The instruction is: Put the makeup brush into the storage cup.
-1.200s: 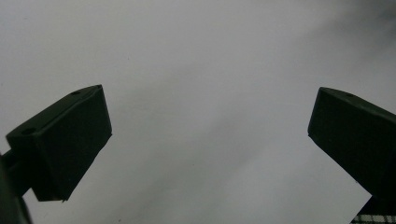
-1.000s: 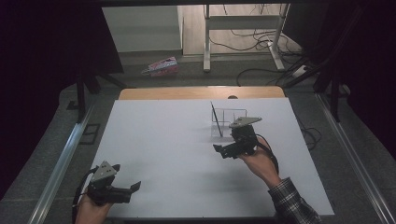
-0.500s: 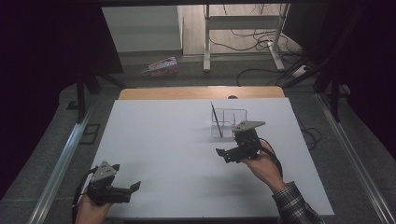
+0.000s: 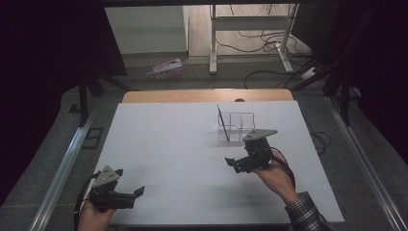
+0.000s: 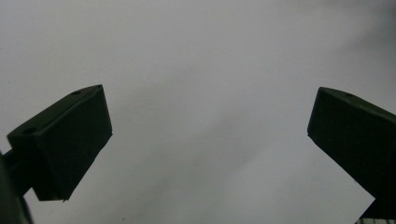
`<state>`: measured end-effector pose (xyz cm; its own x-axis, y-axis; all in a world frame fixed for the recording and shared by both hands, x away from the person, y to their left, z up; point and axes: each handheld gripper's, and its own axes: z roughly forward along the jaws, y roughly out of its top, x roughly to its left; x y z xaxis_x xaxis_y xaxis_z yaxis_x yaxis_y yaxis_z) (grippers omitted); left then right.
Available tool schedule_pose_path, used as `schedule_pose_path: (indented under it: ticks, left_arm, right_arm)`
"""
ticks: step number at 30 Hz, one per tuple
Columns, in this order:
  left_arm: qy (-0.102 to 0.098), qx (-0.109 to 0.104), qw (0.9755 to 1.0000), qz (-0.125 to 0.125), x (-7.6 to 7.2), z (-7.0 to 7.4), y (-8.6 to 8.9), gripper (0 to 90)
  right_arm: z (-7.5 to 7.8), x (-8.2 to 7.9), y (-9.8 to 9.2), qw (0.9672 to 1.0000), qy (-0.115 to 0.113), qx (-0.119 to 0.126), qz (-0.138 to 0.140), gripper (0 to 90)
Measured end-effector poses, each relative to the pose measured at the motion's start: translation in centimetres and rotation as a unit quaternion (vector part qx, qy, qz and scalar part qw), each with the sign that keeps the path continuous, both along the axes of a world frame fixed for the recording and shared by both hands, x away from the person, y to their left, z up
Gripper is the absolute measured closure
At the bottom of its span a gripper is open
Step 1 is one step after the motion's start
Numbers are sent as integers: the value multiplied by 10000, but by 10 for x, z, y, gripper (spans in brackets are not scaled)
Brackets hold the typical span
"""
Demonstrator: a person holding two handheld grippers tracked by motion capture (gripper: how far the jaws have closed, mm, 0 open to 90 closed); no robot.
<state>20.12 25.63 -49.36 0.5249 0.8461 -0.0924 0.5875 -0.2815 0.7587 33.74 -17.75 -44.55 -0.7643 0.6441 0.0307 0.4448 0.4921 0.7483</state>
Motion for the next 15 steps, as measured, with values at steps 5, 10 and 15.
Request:
schedule_pose_path:
  ticks: [5, 10, 15]
  left_arm:
    - [-7, -14, 10000, 6, 0, 0, 0, 5]
    - [-7, -33, 10000, 21, 0, 0, 1, 4]
    - [-12, -22, 10000, 21, 0, 0, 1, 3]
  right_arm:
    - [-1, -4, -4, 10000, 3, -4, -1, 0]
    - [-1, -9, -8, 10000, 2, 23, -24, 0]
    - [-2, -12, -11, 10000, 21, 26, -38, 0]
